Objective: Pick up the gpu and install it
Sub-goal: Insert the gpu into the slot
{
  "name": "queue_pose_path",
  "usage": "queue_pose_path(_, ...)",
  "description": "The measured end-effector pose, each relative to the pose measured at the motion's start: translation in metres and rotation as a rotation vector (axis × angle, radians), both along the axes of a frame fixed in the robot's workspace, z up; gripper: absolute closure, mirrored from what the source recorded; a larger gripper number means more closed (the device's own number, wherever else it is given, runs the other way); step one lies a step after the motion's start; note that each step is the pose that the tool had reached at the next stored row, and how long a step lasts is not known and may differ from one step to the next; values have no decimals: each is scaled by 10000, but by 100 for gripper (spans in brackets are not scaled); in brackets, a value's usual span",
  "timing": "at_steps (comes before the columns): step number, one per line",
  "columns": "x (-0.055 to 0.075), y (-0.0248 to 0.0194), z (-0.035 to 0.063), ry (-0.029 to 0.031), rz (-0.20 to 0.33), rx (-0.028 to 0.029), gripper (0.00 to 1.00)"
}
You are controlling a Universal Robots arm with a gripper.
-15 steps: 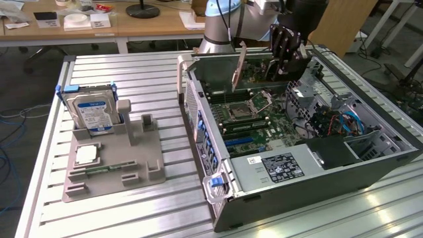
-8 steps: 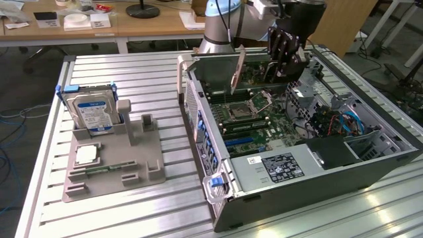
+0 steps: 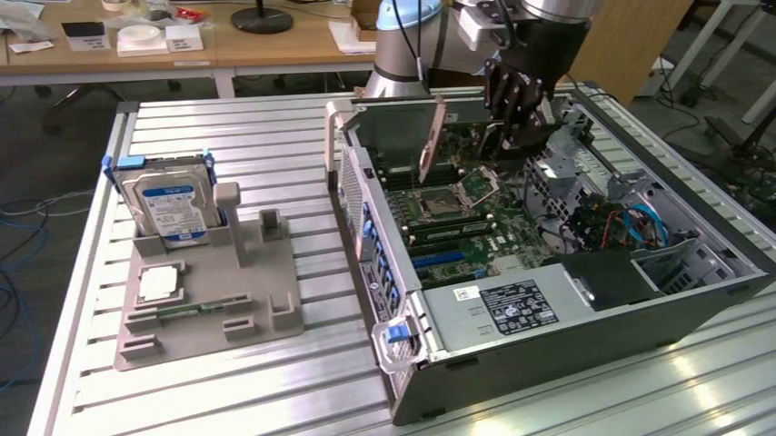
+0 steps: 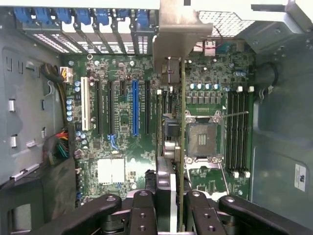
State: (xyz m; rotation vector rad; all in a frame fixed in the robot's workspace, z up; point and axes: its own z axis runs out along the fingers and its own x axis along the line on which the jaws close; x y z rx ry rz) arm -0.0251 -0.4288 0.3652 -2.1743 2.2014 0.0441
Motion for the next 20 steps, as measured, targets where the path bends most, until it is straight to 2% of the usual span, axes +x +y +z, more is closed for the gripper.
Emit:
queue_pose_path(5,-6,-41,-65,0,103,0,72)
queue_pose_path(9,-71,-43,-134,-1,114,14,72)
queue_pose_path(13,-76,-94,-191,-1,114,32,72)
queue_pose_path(18,-137,-100,-277,-1,116,51,72)
queue_pose_path(20,-138,-120,-311,0,118,64,72)
